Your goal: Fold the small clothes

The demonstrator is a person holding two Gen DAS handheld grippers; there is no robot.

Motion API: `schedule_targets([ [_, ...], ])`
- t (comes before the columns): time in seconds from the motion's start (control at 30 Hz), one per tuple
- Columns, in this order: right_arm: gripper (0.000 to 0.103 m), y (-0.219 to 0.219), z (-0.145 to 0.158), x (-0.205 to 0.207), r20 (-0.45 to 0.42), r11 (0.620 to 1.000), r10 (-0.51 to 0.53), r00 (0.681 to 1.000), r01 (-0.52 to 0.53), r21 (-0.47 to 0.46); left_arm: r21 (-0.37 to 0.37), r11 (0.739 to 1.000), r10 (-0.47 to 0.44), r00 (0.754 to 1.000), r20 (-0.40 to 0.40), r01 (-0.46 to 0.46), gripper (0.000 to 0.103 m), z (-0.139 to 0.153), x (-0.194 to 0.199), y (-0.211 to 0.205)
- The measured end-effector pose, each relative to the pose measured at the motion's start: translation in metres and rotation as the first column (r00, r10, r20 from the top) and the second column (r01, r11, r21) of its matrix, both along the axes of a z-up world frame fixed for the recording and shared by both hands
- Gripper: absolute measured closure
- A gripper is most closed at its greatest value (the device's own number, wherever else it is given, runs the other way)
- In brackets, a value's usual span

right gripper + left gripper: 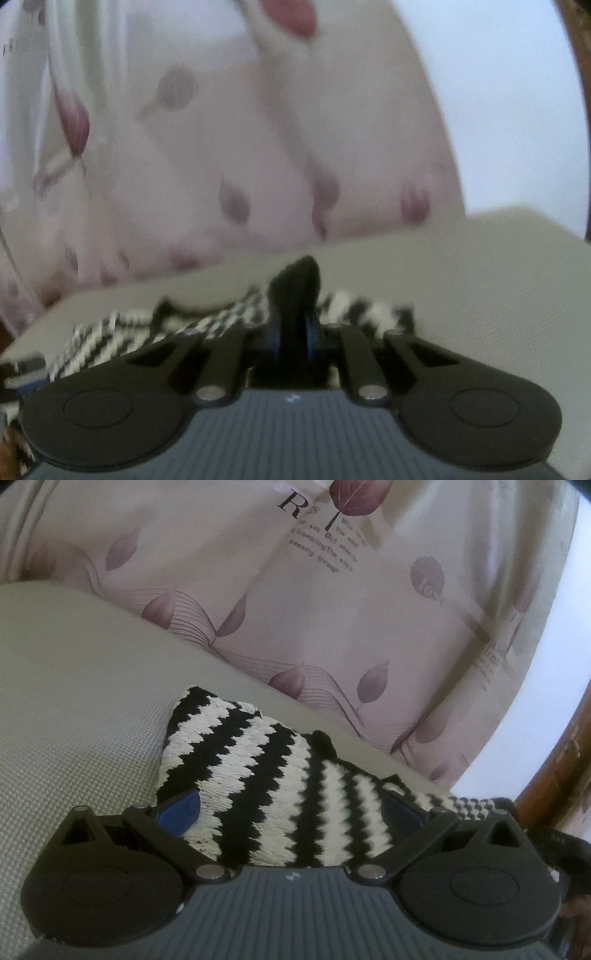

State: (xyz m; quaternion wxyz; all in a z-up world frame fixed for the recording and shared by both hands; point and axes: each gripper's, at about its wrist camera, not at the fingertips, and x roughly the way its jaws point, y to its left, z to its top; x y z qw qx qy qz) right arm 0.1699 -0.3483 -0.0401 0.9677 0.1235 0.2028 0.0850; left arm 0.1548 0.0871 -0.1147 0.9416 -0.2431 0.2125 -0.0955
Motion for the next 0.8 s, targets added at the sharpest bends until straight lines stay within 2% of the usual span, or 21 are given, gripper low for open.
schedule_targets([
  [0.03, 0.091, -0.001, 0.0, 0.003, 0.001, 1.0, -0.01, 1.0, 0.01, -0.006, 0.008, 1.0, -0.003, 1.0, 0.001, 0.003, 0.0, 0.0, 0.0, -0.001],
  [0.13, 0.091, -0.002, -0.021, 0.014, -0.07, 1.0, -0.03, 0.997, 0.029, -0.006, 0.024, 1.0, -0.013, 1.0, 0.0, 0.013, 0.0, 0.002, 0.0, -0.003],
  [0.27, 0.091, -0.004, -0.047, 0.021, -0.127, 0.997, -0.063, 0.99, 0.067, 0.03, 0.015, 1.0, -0.008, 1.0, 0.0, 0.008, 0.0, 0.002, 0.0, 0.0],
  [0.4, 0.091, 0.001, -0.036, 0.014, -0.07, 0.996, -0.087, 0.994, 0.089, 0.024, 0.004, 1.0, -0.002, 1.0, 0.031, 0.002, 0.0, 0.003, -0.005, 0.003],
  [0.53, 0.091, -0.009, -0.048, 0.022, -0.139, 0.993, -0.119, 0.983, 0.12, 0.005, 0.013, 1.0, -0.005, 1.0, 0.019, 0.005, 0.0, 0.002, -0.003, 0.002],
  [0.57, 0.091, -0.011, -0.054, 0.027, -0.176, 0.995, -0.089, 0.98, 0.097, 0.037, 0.021, 1.0, -0.002, 1.0, 0.013, 0.001, 0.0, 0.002, -0.003, 0.002],
  [0.6, 0.091, -0.017, -0.053, 0.024, -0.178, 0.994, -0.079, 0.981, 0.091, 0.061, 0.021, 1.0, -0.004, 1.0, 0.01, 0.004, 0.0, 0.002, -0.002, 0.002],
  [0.7, 0.089, -0.023, -0.053, 0.025, -0.19, 0.987, -0.101, 0.977, 0.123, 0.104, 0.023, 1.0, -0.005, 1.0, 0.007, 0.005, 0.0, 0.002, -0.002, 0.001],
  [0.8, 0.087, -0.025, -0.052, 0.019, -0.164, 0.982, -0.112, 0.98, 0.135, 0.134, 0.023, 1.0, -0.004, 1.0, 0.005, 0.004, 0.0, 0.001, -0.002, 0.001],
])
